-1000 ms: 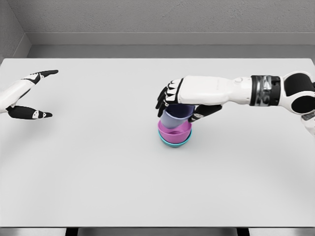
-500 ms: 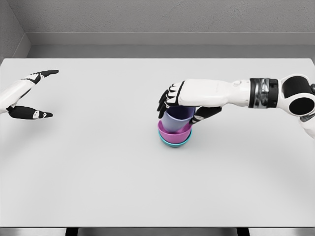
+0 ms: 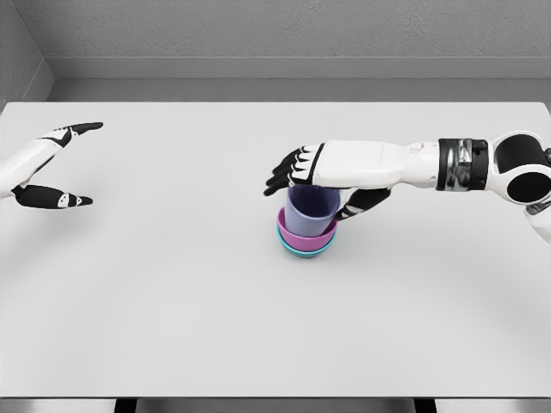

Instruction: Stacking bowl and cup with both arms

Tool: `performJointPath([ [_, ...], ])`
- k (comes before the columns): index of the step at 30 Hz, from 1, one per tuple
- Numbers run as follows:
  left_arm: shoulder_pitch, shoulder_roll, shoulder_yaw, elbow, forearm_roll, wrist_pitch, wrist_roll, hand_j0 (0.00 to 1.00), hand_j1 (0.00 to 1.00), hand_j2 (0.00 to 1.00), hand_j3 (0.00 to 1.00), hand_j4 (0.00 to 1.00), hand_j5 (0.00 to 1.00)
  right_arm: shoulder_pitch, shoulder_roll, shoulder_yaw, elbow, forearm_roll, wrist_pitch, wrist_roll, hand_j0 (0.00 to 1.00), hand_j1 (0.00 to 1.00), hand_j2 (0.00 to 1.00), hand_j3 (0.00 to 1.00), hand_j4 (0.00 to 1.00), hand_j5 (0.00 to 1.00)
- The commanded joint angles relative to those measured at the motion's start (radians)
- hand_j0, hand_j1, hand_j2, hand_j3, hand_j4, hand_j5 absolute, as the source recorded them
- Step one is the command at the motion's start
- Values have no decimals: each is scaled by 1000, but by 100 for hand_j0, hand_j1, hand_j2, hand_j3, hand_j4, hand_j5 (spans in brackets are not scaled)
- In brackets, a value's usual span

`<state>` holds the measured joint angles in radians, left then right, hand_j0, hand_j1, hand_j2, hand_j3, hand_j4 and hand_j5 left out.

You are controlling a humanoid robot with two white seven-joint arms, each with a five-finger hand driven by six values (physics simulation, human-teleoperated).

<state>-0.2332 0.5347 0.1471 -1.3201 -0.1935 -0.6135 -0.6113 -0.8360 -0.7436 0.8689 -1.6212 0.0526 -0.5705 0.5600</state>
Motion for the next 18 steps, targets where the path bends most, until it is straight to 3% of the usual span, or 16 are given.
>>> performJointPath([
  [1, 0, 1, 0, -1, 8, 3, 0, 100, 100, 100, 100, 100, 100, 0, -2, -1, 0, -7, 1, 0, 100, 100, 100, 100, 100, 100],
  [3, 0, 1, 0, -1, 8, 3, 0, 100, 100, 100, 100, 100, 100, -2, -6, -4, 1, -7, 1, 0, 100, 100, 100, 100, 100, 100],
  [6, 0, 1, 0, 1, 8, 3, 0, 100, 100, 100, 100, 100, 100, -9, -83, -19, 23, -19, -2, -2, 100, 100, 100, 100, 100, 100],
  [7, -2, 1, 0, -1, 8, 3, 0, 100, 100, 100, 100, 100, 100, -9, -118, -31, 46, -22, -35, -2, 100, 100, 100, 100, 100, 100],
  [12, 0, -4, 0, -13, 8, 3, 0, 100, 100, 100, 100, 100, 100, -2, -263, -74, 222, -22, -40, -2, 100, 100, 100, 100, 100, 100],
  [14, 0, -12, 2, -10, 8, 3, 0, 100, 100, 100, 100, 100, 100, -3, -287, -74, 277, -20, -40, -2, 100, 100, 100, 100, 100, 100],
  [18, 0, -13, 0, -14, 8, 3, 0, 100, 100, 100, 100, 100, 100, -5, -296, -76, 280, -20, -40, -3, 100, 100, 100, 100, 100, 100],
])
